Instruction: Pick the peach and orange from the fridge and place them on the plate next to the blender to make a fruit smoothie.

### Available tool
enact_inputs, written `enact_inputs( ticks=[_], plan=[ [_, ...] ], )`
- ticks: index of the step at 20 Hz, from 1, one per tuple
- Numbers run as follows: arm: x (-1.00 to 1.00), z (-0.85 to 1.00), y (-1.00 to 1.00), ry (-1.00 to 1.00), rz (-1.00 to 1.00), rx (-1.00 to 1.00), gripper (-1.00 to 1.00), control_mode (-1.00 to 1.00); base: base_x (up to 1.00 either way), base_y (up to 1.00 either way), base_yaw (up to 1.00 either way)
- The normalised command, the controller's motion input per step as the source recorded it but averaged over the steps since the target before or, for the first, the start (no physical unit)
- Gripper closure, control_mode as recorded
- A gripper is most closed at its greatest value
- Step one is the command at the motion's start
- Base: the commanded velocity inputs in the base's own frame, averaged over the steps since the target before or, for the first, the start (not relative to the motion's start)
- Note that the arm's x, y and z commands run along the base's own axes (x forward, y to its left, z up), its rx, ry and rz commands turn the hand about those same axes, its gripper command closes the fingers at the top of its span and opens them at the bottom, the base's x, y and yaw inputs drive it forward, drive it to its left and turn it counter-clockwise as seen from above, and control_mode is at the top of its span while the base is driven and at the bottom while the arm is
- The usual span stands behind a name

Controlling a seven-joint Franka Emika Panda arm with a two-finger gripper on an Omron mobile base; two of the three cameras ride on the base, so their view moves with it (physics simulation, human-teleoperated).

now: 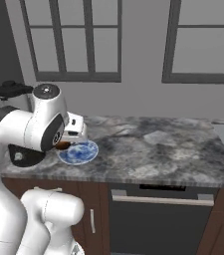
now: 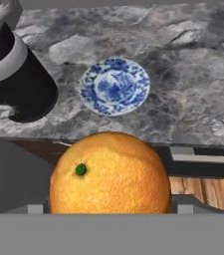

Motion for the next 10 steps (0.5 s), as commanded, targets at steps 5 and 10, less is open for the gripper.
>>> enact_inputs(
  ticks=[5, 10],
  plan=[
    [1.00, -0.73, 0.31, 0.00, 0.11, -0.04, 1.00, -1.00, 0.00, 0.00, 0.00],
    [0.88, -0.71, 0.09, 0.00, 0.06, -0.07, 1.00, -1.00, 0.00, 0.00, 0.00]
  ],
)
